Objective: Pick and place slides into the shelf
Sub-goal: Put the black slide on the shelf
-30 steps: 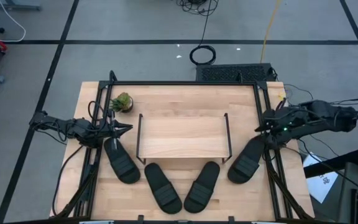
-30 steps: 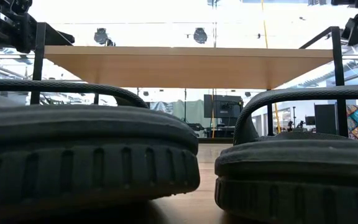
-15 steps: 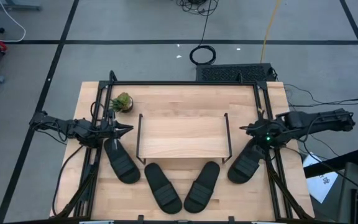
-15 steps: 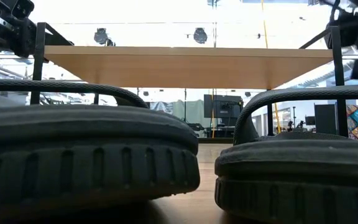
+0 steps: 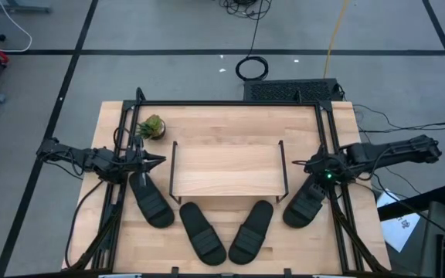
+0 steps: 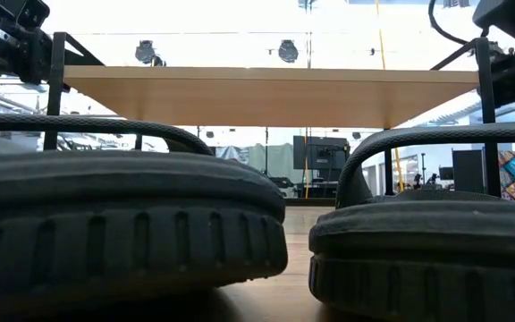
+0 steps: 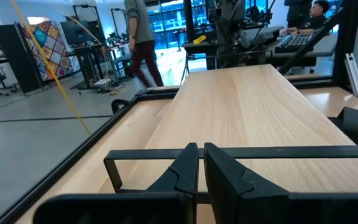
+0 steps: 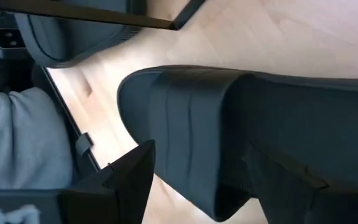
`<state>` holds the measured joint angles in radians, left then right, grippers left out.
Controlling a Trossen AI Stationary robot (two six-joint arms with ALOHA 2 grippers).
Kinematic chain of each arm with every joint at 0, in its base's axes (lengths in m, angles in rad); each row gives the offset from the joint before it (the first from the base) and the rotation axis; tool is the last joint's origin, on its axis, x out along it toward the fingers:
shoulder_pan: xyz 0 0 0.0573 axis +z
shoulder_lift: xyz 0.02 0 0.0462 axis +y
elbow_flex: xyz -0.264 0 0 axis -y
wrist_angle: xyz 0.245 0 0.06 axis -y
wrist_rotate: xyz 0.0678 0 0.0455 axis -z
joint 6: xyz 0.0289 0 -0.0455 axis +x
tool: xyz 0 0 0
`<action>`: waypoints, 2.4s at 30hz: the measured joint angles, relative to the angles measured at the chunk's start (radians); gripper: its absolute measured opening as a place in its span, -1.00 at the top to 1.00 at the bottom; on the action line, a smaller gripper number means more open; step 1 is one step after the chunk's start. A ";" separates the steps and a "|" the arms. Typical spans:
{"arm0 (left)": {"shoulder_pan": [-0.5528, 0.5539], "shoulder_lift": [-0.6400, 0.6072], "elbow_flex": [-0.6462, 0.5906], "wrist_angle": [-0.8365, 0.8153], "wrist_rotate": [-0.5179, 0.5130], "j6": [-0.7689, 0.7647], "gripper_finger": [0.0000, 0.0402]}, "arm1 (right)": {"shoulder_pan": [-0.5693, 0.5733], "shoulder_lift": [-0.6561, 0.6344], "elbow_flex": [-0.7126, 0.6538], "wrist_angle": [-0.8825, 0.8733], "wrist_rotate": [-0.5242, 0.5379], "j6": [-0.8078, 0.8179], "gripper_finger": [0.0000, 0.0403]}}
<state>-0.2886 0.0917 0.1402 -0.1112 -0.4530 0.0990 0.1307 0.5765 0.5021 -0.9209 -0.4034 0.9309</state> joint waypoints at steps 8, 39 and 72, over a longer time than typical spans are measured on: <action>0.000 0.000 0.000 0.000 0.000 -0.009 0.85 | 0.000 0.000 -0.059 0.067 -0.046 0.029 -0.21; 0.000 0.000 0.000 -0.028 0.001 -0.032 0.85 | 0.002 0.000 -0.283 0.567 -0.252 -0.049 0.92; 0.000 0.000 0.000 -0.027 0.001 -0.053 0.85 | 0.148 0.069 0.376 -0.142 0.059 -0.256 0.99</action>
<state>-0.2888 0.0917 0.1402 -0.1379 -0.4522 0.0456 0.2790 0.6453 0.8777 -1.0632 -0.3442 0.6746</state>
